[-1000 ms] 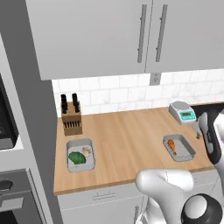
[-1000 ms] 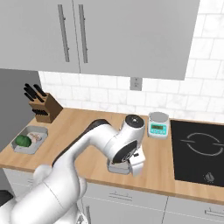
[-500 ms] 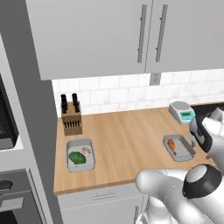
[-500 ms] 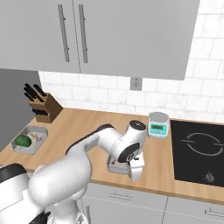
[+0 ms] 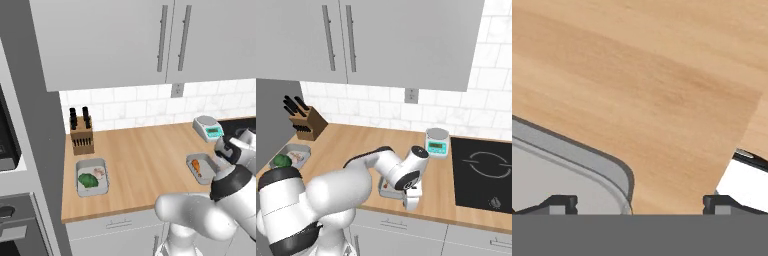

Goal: Take the meat container that has the chicken drumstick and place it on the second highest rack of the freezer. Then take the vegetable container that has the garlic and broccoli and place it on the highest rack of the freezer.

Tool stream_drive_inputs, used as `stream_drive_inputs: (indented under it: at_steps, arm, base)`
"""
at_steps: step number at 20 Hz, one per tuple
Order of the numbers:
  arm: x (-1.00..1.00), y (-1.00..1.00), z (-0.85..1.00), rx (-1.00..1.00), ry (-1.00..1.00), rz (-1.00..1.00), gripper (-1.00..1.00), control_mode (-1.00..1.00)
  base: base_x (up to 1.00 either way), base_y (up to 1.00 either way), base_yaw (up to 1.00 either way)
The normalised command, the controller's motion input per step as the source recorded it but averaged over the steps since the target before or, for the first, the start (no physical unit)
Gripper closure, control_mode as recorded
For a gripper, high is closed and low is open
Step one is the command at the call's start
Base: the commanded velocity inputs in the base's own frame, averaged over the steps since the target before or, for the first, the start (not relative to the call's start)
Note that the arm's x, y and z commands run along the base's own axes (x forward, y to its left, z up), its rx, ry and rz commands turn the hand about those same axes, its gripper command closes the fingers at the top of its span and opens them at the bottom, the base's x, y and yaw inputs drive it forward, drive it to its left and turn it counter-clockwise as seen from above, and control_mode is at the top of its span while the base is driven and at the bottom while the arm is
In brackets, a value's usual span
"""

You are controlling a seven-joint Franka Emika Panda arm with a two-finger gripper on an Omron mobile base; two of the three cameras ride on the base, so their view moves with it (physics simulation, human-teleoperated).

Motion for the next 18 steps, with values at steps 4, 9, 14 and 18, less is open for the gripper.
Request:
stream_drive_inputs:
  at_steps: [4, 9, 14, 18]
  arm:
    - [0.17, 0.14, -0.31, 0.04, 0.0, 0.0, -1.0, -1.0]
    - [0.08, 0.02, -0.19, 0.01, 0.02, 0.0, -1.0, -1.0]
    - [0.09, 0.12, -0.28, 0.0, 0.03, -0.02, -1.0, -1.0]
    - [0.13, 0.14, -0.28, 0.0, 0.04, -0.03, -1.0, -1.0]
  base:
    - [0.0, 0.0, 0.0]
    - [0.0, 0.0, 0.0]
    - [0.0, 0.0, 0.0]
    - [0.0, 0.0, 0.0]
